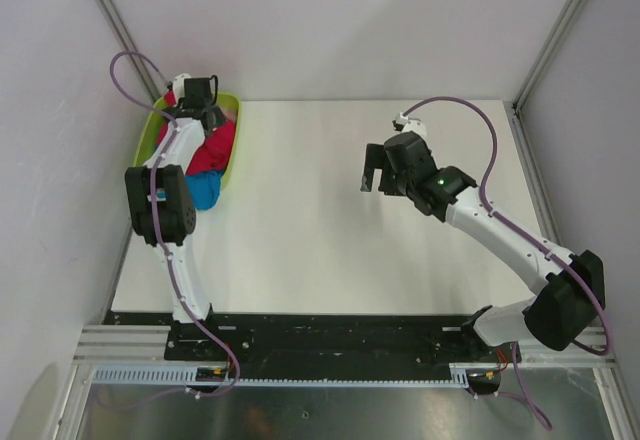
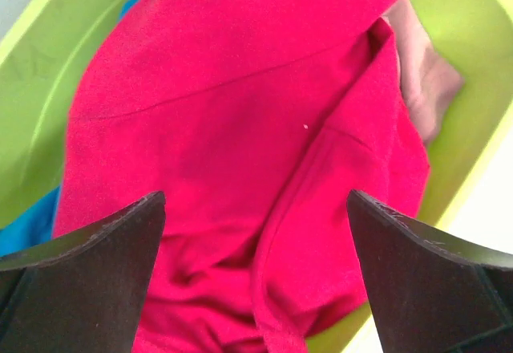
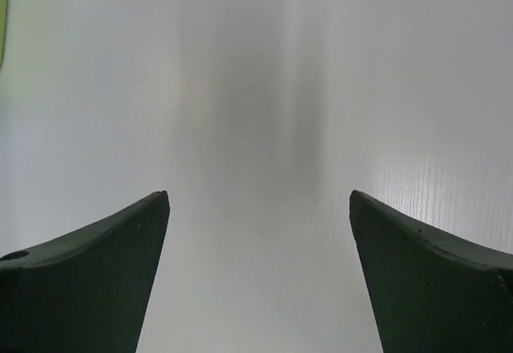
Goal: Fold and stack the t-shirts
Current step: Grab crumpled tshirt from bin with the left arm
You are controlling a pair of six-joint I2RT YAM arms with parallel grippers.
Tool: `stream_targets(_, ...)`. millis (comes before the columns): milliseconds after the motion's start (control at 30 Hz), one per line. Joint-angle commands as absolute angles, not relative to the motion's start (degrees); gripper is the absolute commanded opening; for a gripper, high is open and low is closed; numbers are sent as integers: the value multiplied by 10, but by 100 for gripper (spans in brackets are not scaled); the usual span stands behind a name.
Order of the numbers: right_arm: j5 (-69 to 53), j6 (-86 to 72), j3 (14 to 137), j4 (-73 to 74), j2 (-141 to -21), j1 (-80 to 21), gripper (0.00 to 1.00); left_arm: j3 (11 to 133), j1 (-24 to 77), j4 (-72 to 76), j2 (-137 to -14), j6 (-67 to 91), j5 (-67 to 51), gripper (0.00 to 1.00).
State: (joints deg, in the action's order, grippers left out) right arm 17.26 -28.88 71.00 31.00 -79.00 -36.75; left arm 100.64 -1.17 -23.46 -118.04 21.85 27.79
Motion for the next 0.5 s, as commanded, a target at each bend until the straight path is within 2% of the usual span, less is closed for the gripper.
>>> stream_targets(0, 164, -263, 700, 294, -795, -364, 99, 1061, -37, -208, -1224, 216, 241, 98)
stream_targets(100, 164, -261, 694, 290, -800, -362, 99, 1076, -40, -204, -1239, 218, 232, 91)
stream_targets(200, 164, -264, 693, 289, -804, -361, 99, 1080, -41, -201, -1236, 216, 239, 75)
stream_targets(400, 164, -268, 687, 289, -804, -361, 99, 1081, -42, -197, -1219, 203, 247, 24)
stream_targets(467, 166, -268, 686, 290, -803, -361, 99, 1073, -42, -197, -1207, 204, 249, 12)
